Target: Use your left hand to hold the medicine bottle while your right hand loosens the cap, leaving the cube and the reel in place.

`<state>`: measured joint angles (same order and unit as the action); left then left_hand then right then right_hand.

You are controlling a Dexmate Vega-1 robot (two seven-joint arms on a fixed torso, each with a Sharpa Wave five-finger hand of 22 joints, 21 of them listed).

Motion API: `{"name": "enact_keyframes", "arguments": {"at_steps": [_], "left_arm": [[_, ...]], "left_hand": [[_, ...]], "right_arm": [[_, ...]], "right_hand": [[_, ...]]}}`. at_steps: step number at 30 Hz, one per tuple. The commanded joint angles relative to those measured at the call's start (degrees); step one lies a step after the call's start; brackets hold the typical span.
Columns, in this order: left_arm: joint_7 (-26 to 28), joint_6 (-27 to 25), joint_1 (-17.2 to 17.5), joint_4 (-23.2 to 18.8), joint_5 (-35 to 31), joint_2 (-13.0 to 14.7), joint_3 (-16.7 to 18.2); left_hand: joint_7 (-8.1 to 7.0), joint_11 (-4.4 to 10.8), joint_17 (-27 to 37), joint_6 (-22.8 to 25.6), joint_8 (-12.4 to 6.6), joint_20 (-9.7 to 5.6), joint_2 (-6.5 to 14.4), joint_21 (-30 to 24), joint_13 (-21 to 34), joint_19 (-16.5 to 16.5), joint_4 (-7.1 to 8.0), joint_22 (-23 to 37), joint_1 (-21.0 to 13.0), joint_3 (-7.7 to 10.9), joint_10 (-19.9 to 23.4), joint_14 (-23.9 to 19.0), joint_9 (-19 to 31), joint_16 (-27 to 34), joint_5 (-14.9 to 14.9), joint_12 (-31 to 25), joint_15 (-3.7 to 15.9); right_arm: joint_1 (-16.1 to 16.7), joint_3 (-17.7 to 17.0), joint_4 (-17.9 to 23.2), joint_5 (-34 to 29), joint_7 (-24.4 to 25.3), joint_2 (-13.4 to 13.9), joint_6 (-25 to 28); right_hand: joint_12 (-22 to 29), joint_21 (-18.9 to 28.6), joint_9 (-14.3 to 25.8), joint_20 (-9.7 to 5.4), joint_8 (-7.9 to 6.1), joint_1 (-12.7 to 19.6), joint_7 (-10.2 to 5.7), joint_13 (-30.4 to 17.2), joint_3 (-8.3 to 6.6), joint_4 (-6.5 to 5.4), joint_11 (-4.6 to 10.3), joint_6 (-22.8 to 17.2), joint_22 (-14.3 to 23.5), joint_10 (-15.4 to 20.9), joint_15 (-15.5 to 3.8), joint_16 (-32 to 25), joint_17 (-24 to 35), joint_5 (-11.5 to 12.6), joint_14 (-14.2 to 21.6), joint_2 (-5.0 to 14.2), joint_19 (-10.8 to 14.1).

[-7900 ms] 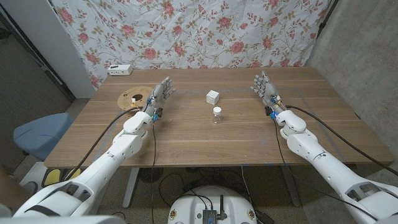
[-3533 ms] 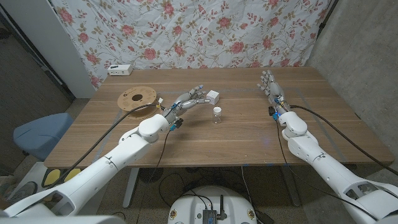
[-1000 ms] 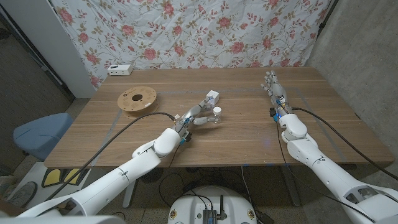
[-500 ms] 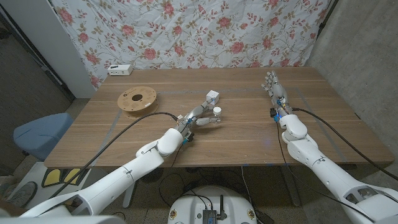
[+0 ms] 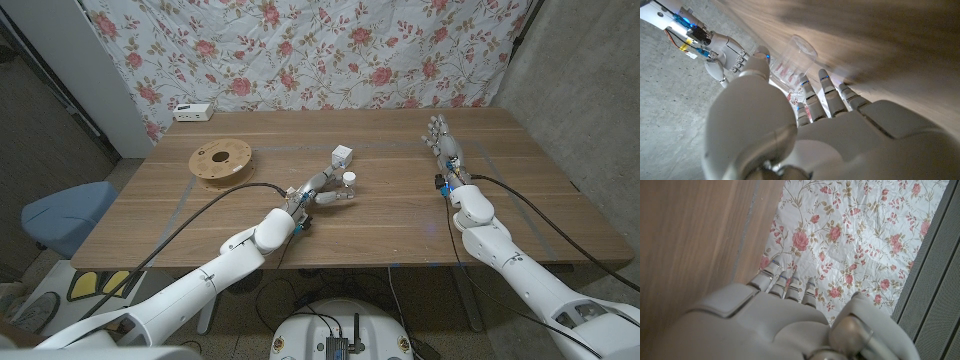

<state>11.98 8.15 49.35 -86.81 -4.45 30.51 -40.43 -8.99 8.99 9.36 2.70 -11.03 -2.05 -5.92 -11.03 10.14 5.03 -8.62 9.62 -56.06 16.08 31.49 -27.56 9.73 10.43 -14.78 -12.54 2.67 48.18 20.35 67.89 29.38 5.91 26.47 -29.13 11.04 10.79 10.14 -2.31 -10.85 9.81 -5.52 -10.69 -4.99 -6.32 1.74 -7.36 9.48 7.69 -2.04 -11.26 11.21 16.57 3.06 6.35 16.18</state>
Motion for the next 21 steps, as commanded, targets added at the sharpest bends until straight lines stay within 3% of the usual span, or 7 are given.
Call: {"name": "enact_keyframes", "arguments": {"at_steps": [1, 11, 21], "left_arm": [[0.5, 1.8, -1.2, 2.8, 0.0, -1.1, -0.5], [0.4, 3.3, -2.2, 4.7, -0.2, -2.0, -1.0], [2.2, 2.3, -1.3, 3.2, -1.0, -2.0, -0.6]], "left_hand": [[0.42, -0.04, 0.2, 1.0, -0.33, -1.02, 0.4, -0.3, 0.0, 1.5, 0.11, -0.1, -1.1, -0.36, 1.8, -1.6, 0.2, 0.6, 0.0, -0.5, 9.46], [1.5, -0.14, 0.2, 2.8, -0.35, -2.0, 0.8, -0.3, 0.0, 3.0, 0.13, -0.1, -2.2, -0.8, 5.2, -4.3, 0.2, 0.8, 0.3, -0.8, 9.58], [3.18, -0.21, 0.3, 5.4, -0.54, -3.26, 1.3, -0.4, 0.0, 5.1, 0.06, -0.1, -3.7, -1.18, 8.0, -7.5, 0.2, 1.0, 0.7, -0.7, 9.75]], "right_arm": [[0.3, -0.2, 0.4, -0.3, 0.6, 0.1, -0.1], [0.3, -0.2, 0.3, -0.4, 0.9, 0.0, -0.3], [0.4, -0.3, -0.1, -0.5, 1.2, -0.4, -0.7]], "right_hand": [[0.1, -0.1, 0.1, -3.05, -0.04, 0.0, 0.35, -0.1, -0.11, 0.31, -0.12, -0.2, 0.1, 0.4, -0.75, -0.3, 0.1, 0.3, 0.4, -0.31, 0.3], [0.1, -0.1, 0.1, -3.06, 0.0, 0.0, 0.34, -0.1, -0.13, 0.32, -0.06, -0.2, 0.1, 0.4, -0.82, -0.3, 0.1, 0.3, 0.3, -0.27, 0.3], [0.1, -0.1, 0.1, -3.07, 0.0, 0.0, 0.39, -0.1, -0.15, 0.33, -0.1, -0.2, 0.1, 0.3, -0.8, -0.3, 0.1, 0.3, 0.3, -0.23, 0.3]]}}
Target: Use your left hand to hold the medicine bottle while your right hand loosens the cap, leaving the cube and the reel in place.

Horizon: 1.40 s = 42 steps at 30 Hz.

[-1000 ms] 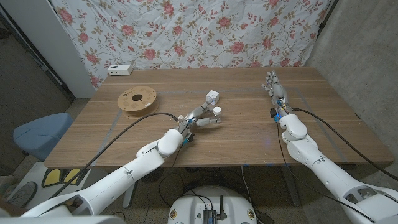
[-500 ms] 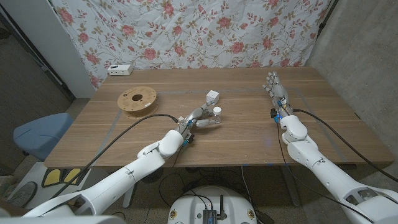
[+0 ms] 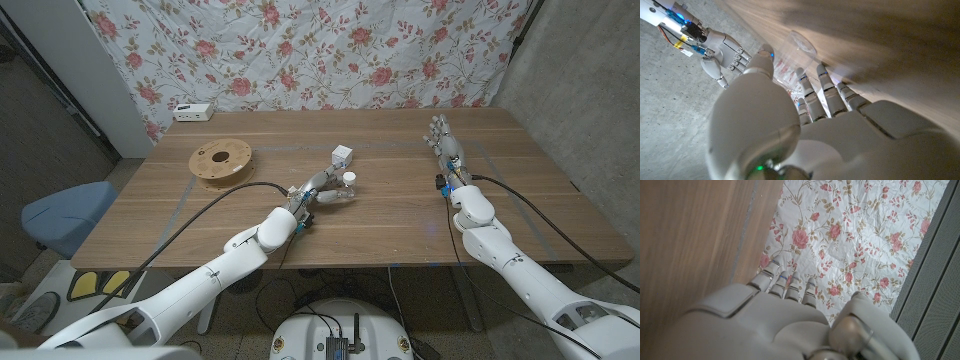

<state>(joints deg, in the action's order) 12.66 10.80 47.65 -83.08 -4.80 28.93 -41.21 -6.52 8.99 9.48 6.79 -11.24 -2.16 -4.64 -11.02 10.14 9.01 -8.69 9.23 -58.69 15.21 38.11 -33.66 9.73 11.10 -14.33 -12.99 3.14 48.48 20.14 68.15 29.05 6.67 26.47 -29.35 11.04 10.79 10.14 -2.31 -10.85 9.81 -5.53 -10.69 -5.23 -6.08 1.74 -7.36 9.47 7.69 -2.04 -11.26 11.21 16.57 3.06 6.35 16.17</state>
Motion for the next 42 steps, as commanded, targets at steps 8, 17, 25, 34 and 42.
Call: {"name": "enact_keyframes", "arguments": {"at_steps": [8, 17, 25, 34, 42], "left_arm": [[2.7, -1.7, 1.1, -1.6, -0.9, -0.4, 0.4], [4.0, -2.2, 1.5, -2.1, -1.4, -0.4, 0.6], [5.2, -2.2, 1.6, -2.0, -2.0, -0.6, 0.6], [5.2, -0.9, 1.1, -1.2, -2.2, -0.7, 0.5], [5.6, -0.7, 0.8, -1.6, -2.9, -0.7, 0.6]], "left_hand": [[0.74, -0.14, 0.2, 2.0, -0.27, -3.64, 0.0, -0.3, 0.0, 1.5, 0.13, 0.3, -1.4, -0.58, 2.2, -2.3, 0.2, 0.3, 0.4, -0.2, 9.3], [0.54, -0.11, 0.2, 2.8, -0.25, -4.24, 0.2, -0.3, 0.0, 2.2, 0.19, 0.3, -1.9, -0.79, 2.9, -3.4, 0.2, 0.3, 0.6, 0.0, 9.42], [5.72, -0.41, 0.3, 6.3, -0.27, -6.53, 2.4, -0.3, 0.1, 4.8, -0.04, 0.3, -5.3, -0.56, 7.3, -8.3, 0.3, 0.6, 1.7, 0.2, 9.67], [7.41, -0.43, 0.3, 7.3, -0.16, -7.35, 2.8, -0.3, 0.1, 5.8, -0.08, 0.3, -6.3, -0.72, 8.4, -9.9, 0.3, 0.6, 2.2, 0.4, 9.72], [7.6, -0.42, 0.3, 7.4, 0.03, -7.38, 3.0, -0.2, 0.2, 5.9, -0.03, 0.3, -6.7, -0.84, 8.7, -10.6, 0.3, 0.6, 2.5, 0.6, 9.74]], "right_arm": [[-0.2, -0.1, -1.0, -0.1, 0.4, -0.7, -0.8], [-0.4, 0.0, -1.5, -0.2, 0.5, -0.9, -1.0], [-0.3, 0.0, -1.3, -0.4, 0.9, -0.9, -1.0], [-0.2, 0.0, -1.0, -0.4, 0.9, -0.7, -0.9], [-0.4, 0.2, -0.3, -0.3, 0.0, 0.0, 0.2]], "right_hand": [[0.1, -0.1, 0.1, -3.07, 0.01, 0.0, 0.38, -0.1, 0.09, 0.1, -0.05, -0.2, 0.1, 0.3, -0.77, -0.3, 0.2, 0.3, 0.3, -0.23, 0.3], [0.1, -0.1, 0.1, -3.06, -0.01, 0.0, 0.38, -0.1, 0.08, 0.11, 0.01, -0.2, 0.1, 0.3, -0.82, -0.2, 0.2, 0.3, 0.3, -0.23, 0.3], [0.1, -0.1, 0.1, -3.04, 0.0, 0.0, 0.39, -0.1, 0.07, 0.12, 0.07, -0.2, 0.1, 0.3, -0.86, -0.2, 0.2, 0.3, 0.2, -0.21, 0.3], [0.1, -0.1, 0.1, -3.04, -0.01, 0.0, 0.38, -0.1, 0.06, 0.14, -0.01, -0.3, 0.1, 0.3, -0.84, -0.2, 0.1, 0.4, 0.2, -0.21, 0.3], [0.1, -0.1, 0.1, -3.01, -0.01, 0.0, 0.39, -0.1, 0.05, 0.14, 0.03, -0.3, 0.1, 0.3, -0.86, -0.2, 0.1, 0.4, 0.2, -0.2, 0.3]]}}
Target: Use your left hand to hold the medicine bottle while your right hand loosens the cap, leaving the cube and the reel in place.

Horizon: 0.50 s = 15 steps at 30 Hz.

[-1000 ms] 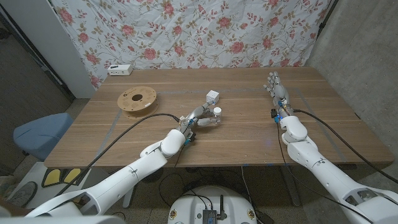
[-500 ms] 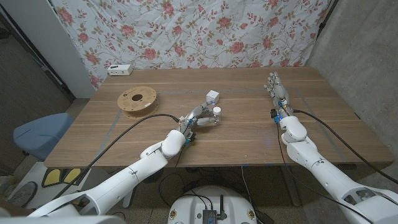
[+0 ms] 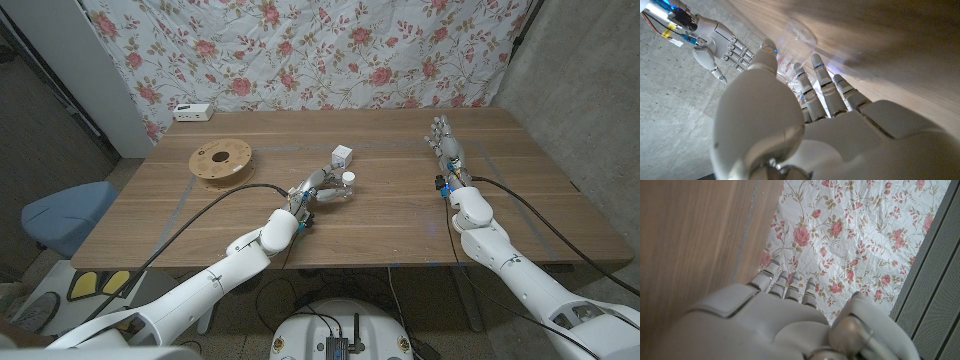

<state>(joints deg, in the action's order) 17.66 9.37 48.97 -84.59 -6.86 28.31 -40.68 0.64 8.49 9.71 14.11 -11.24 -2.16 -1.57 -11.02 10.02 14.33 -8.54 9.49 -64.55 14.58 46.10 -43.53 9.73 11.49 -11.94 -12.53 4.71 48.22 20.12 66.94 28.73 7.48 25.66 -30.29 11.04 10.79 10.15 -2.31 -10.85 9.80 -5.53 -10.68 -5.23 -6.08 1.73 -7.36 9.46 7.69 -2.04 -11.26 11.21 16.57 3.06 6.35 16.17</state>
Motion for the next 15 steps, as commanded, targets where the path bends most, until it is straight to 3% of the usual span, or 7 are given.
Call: {"name": "enact_keyframes", "arguments": {"at_steps": [1, 14, 15], "left_arm": [[0.7, 0.9, -0.6, 0.0, -0.9, -0.2, 0.1], [0.6, 1.1, -1.6, -0.1, -1.5, -1.0, -0.2], [0.5, 1.4, -1.7, 0.1, -1.5, -1.1, -0.2]], "left_hand": [[0.49, 0.04, 0.1, 0.0, 0.06, -7.44, 0.0, -0.2, 0.3, 0.6, -0.17, 0.1, -0.9, -0.26, 0.6, -0.8, 0.3, 0.2, 0.2, 0.2, 8.17], [0.38, 0.19, 0.1, 0.1, 0.25, -7.5, 0.1, -0.1, 0.3, 0.9, 0.0, 0.1, -1.1, -0.6, 0.8, -1.4, 0.3, 0.1, 0.5, 0.5, 8.07], [0.37, 0.21, 0.1, 0.1, 0.24, -7.49, 0.1, -0.1, 0.4, 0.9, 0.01, 0.1, -1.1, -0.64, 0.9, -1.5, 0.3, 0.1, 0.5, 0.5, 8.07]], "right_arm": [[-0.2, 0.3, 0.9, 0.0, -0.9, 0.8, 1.2], [-0.1, 0.7, 3.4, 0.2, -2.5, 2.7, 3.7], [-0.1, 0.7, 3.6, 0.1, -2.5, 2.8, 3.8]], "right_hand": [[0.1, -0.1, 0.1, -3.04, 0.0, 0.0, 0.38, -0.1, 0.05, 0.15, 0.11, -0.3, 0.1, 0.3, -0.86, -0.2, 0.1, 0.4, 0.2, -0.2, 0.3], [0.0, -0.2, 0.1, -3.25, 0.02, 0.0, 0.26, -0.1, 0.04, 0.19, -0.13, -0.3, 0.1, 0.2, -0.9, -0.1, 0.1, 0.4, 0.1, -0.23, 0.2], [0.1, -0.1, 0.2, -3.27, -0.03, 0.1, -4.18, -0.1, -0.03, 0.27, -0.42, -0.4, 0.1, 0.2, -0.9, -0.1, 0.1, 0.4, 0.0, -0.18, 0.1]]}}
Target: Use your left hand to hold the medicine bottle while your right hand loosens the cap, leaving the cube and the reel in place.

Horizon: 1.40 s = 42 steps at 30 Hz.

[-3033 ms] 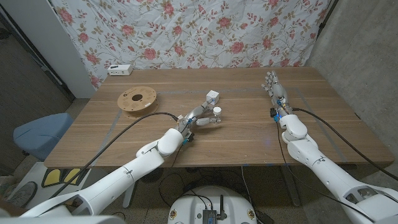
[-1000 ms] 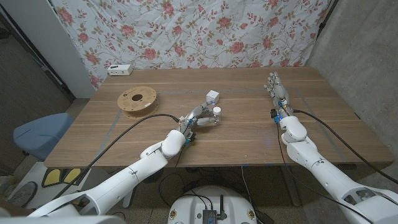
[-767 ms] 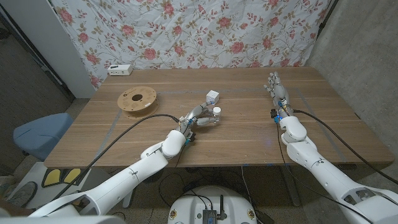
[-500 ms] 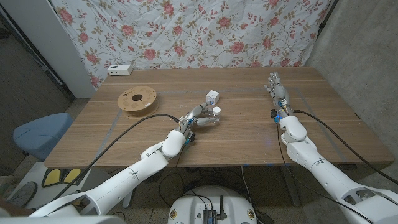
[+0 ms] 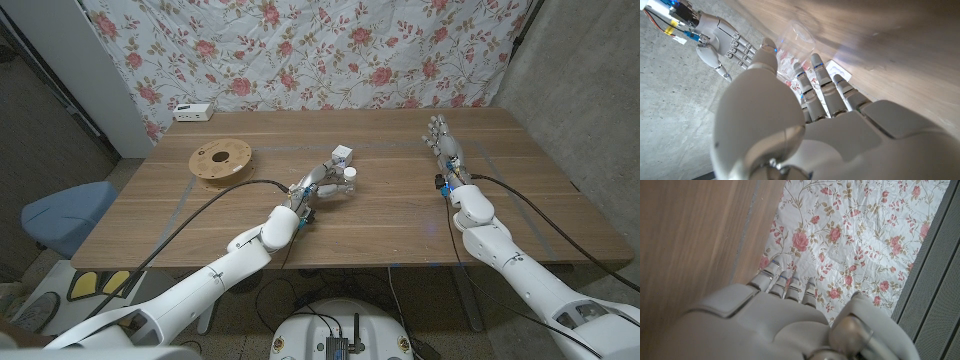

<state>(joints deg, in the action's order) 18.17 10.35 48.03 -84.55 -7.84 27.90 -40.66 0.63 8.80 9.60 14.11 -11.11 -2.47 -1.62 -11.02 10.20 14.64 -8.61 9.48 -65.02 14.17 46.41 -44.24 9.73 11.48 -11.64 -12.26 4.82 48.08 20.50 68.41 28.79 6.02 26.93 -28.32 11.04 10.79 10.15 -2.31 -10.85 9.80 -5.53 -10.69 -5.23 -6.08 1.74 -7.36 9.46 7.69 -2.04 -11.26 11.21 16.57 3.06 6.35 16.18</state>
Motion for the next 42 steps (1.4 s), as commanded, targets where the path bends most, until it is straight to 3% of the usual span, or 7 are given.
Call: {"name": "enact_keyframes", "arguments": {"at_steps": [1, 12, 19, 20, 21, 24, 42], "left_arm": [[0.2, 0.0, -0.7, -0.2, -0.5, -0.8, -0.2], [-0.3, -1.5, -1.1, -0.8, 0.0, -1.7, -0.4], [-1.2, -2.5, -1.6, -1.4, 0.4, -1.7, -0.5], [-1.5, -2.6, -1.7, -1.5, 0.6, -1.7, -0.6], [-1.7, -2.9, -1.8, -1.6, 0.7, -1.7, -0.6], [-2.3, -3.5, -2.2, -2.1, 0.8, -1.8, -0.8], [-2.9, -3.3, -4.5, -0.6, 0.4, -3.0, -1.9]], "left_hand": [[0.39, -0.13, 0.2, 0.2, 0.12, -7.17, 0.2, -0.1, 0.2, 0.6, 0.11, 0.1, -0.6, -0.26, 0.6, -0.8, 0.3, 0.1, 0.3, 0.2, 7.94], [0.26, -0.11, 0.1, 0.3, 0.19, -7.06, 0.4, -0.1, 0.2, 1.0, 0.18, 0.1, -0.8, -0.36, 1.2, -1.2, 0.3, -0.1, 0.4, 0.3, 7.98], [0.43, -0.05, 0.1, 0.4, 0.2, -6.94, 0.6, -0.1, 0.2, 1.2, 0.26, 0.1, -0.9, -0.38, 1.2, -1.4, 0.3, -0.2, 0.5, 0.4, 7.91], [0.49, -0.05, 0.1, 0.4, 0.21, -6.9, 0.6, -0.1, 0.2, 1.2, 0.28, 0.1, -0.9, -0.37, 1.2, -1.4, 0.3, -0.3, 0.5, 0.4, 7.89], [0.47, -0.09, 0.0, 0.4, 0.23, -6.87, 0.6, 0.0, 0.3, 1.1, 0.31, 0.1, -0.8, -0.38, 1.2, -1.5, 0.3, -0.3, 0.5, 0.4, 7.85], [0.61, -0.06, 0.0, 0.6, 0.18, -6.94, 0.7, 0.0, 0.3, 1.2, 0.46, 0.1, -0.6, -0.4, 1.3, -1.6, 0.3, -0.4, 0.6, 0.4, 7.73], [0.68, -0.25, -0.2, 1.2, 0.22, -7.67, 1.1, 0.2, 0.3, 1.2, 0.72, 0.1, -0.3, -0.23, 2.6, -2.5, 0.3, -1.0, 0.6, 0.4, 7.66]], "right_arm": [[0.1, 0.3, 2.4, 0.0, -1.1, 1.8, 2.1], [1.2, 0.1, 6.1, -0.8, -0.9, 4.3, 4.4], [2.5, 0.3, 11.3, -2.8, 0.3, 7.6, 8.7], [2.7, 0.3, 12.0, -3.0, 0.3, 8.1, 9.1], [3.1, 0.2, 13.5, -3.5, 0.6, 9.0, 10.3], [3.7, 0.2, 15.9, -4.2, 1.0, 10.4, 12.2], [5.2, -0.2, 23.0, -6.8, 2.0, 14.8, 18.2]], "right_hand": [[0.0, -0.1, 0.2, -3.27, -0.01, 0.2, -6.49, -0.1, -0.08, 0.3, -0.16, -0.3, 0.1, 0.2, -0.89, -0.1, 0.1, 0.4, 0.0, -0.13, 0.1], [0.0, -0.1, 0.3, -3.36, 0.03, 0.2, -6.94, -0.1, -0.1, 0.34, -0.13, -0.2, 0.1, 0.0, -0.94, -0.1, 0.1, 0.4, -0.2, -0.15, 0.1], [0.0, -0.2, 0.3, -3.45, 0.08, 0.5, -7.02, -0.1, -0.17, 0.54, 0.06, -0.1, 0.1, -0.1, -1.01, 0.0, 0.1, 0.4, -0.2, -0.23, 0.0], [0.0, -0.2, 0.3, -3.51, 0.06, 0.9, -5.2, -0.1, -0.23, 0.91, 0.07, 0.0, 0.1, 0.0, -1.01, 0.0, 0.0, 0.4, -0.3, -0.5, 0.0], [0.0, -0.1, 0.2, -3.5, 0.06, 1.6, -0.16, -0.1, -0.46, 1.46, 0.06, 0.1, 0.1, -0.1, -1.04, 0.0, -0.1, 0.5, -0.3, -0.56, 0.0], [0.0, -0.1, 0.2, -3.48, -0.01, 1.7, 0.58, -0.1, -0.49, 1.53, 0.0, -0.1, 0.1, -0.2, -1.07, 0.0, -0.1, 0.4, -0.3, -0.56, 0.0], [-0.1, 0.0, 0.2, -3.74, -0.31, 2.3, 0.96, -0.1, -0.37, 2.17, -0.03, -0.9, 0.1, -0.4, -1.09, 0.0, -0.2, 0.4, -0.2, -1.31, 0.3]]}}
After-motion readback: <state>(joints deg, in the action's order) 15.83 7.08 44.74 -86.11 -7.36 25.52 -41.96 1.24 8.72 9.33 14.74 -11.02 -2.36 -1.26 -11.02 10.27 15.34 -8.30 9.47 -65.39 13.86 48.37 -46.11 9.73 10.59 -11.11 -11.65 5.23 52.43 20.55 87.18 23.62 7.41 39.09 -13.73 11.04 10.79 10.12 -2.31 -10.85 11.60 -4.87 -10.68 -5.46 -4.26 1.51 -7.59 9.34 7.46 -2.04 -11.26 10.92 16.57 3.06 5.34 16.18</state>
